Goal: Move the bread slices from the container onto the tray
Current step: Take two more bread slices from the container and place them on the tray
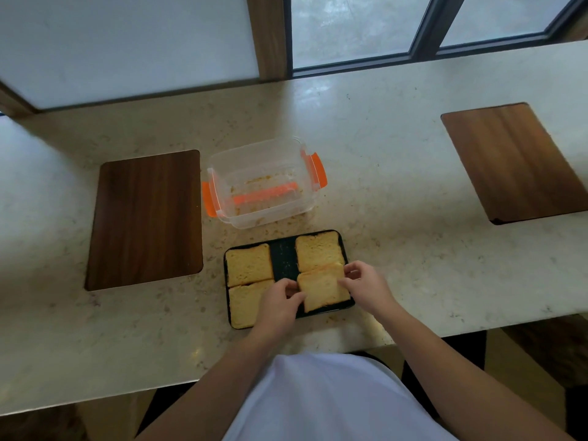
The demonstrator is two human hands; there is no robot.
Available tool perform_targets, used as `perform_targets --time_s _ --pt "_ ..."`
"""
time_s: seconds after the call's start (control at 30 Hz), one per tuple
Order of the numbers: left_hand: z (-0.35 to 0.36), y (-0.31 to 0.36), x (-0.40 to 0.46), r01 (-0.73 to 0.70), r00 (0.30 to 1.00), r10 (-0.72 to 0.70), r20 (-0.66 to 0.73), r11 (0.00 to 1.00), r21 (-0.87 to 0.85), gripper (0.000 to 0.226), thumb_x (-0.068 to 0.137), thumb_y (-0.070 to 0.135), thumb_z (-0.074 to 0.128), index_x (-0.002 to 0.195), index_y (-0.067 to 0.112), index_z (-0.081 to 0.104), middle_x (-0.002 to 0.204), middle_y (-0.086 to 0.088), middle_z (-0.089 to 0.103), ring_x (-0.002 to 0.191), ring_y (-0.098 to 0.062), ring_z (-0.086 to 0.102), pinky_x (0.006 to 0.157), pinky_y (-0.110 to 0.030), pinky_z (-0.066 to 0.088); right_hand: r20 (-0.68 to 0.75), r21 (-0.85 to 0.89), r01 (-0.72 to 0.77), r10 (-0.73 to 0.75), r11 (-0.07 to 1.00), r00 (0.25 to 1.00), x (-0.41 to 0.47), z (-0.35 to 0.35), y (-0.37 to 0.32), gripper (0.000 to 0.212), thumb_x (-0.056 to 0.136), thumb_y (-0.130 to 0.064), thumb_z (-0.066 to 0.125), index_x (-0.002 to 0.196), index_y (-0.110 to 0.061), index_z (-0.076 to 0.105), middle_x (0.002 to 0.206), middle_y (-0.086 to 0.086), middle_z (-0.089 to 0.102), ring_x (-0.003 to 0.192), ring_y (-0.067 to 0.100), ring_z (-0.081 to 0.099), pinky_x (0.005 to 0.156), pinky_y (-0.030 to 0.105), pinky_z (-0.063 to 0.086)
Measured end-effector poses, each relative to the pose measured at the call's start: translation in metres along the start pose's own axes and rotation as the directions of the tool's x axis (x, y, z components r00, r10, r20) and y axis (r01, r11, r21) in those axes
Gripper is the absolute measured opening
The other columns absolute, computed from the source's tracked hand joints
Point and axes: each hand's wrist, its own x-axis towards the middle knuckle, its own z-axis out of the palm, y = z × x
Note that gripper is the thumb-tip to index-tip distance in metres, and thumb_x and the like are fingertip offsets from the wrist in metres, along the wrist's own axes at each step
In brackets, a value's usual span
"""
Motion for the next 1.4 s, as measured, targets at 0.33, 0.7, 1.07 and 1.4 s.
perform_targets --time_s 0.33,0.7,1.07,1.4 --pt "0.009 -0.001 0.006 0.044 0.999 -0.044 -0.002 0.995 0.089 0.047 0.091 0.011 0.066 0.136 0.012 0.054 0.097 0.003 0.068 0.088 -0.009 0.064 0.076 -0.028 0.056 -0.046 -0.288 0.097 -0.115 0.953 0.992 -0.010 0.008 0.008 0.048 0.092 -0.021 0.064 0.137 -0.020 0.049 0.090 -0.009 0.063 0.077 0.009 0.060 0.061 0.028 0.048" --pt "0.016 0.020 0.003 -0.213 0.976 0.214 0.047 0.877 0.431 0.060 0.093 0.006 0.057 0.149 0.014 0.036 0.137 -0.005 0.041 0.092 -0.015 0.059 0.079 -0.030 0.055 0.023 -0.562 0.281 -0.325 0.778 0.946 -0.005 0.013 -0.005 0.044 0.090 -0.015 0.061 0.133 -0.021 0.051 0.122 0.006 0.048 0.092 0.021 0.055 0.063 0.031 0.044" --pt "0.019 0.020 0.004 -0.245 0.968 0.236 0.083 0.824 0.511 0.038 0.094 0.017 0.056 0.131 0.011 0.052 0.128 -0.004 0.048 0.093 -0.015 0.059 0.082 -0.035 0.055 0.064 -0.613 0.318 -0.356 0.723 0.932 -0.003 0.012 0.000 0.033 0.090 -0.021 0.060 0.123 -0.018 0.056 0.113 0.005 0.053 0.094 0.023 0.056 0.064 0.029 0.040" --pt "0.013 0.034 0.035 0.054 0.998 -0.053 -0.016 0.993 0.108 0.062 0.091 0.016 0.058 0.150 0.009 0.036 0.124 0.000 0.057 0.093 -0.011 0.057 0.079 -0.030 0.049 -0.026 -0.417 0.131 -0.156 0.899 0.987 0.014 0.010 -0.030 0.055 0.093 -0.022 0.056 0.144 -0.011 0.041 0.142 0.007 0.044 0.110 0.024 0.057 0.085 0.041 0.054"
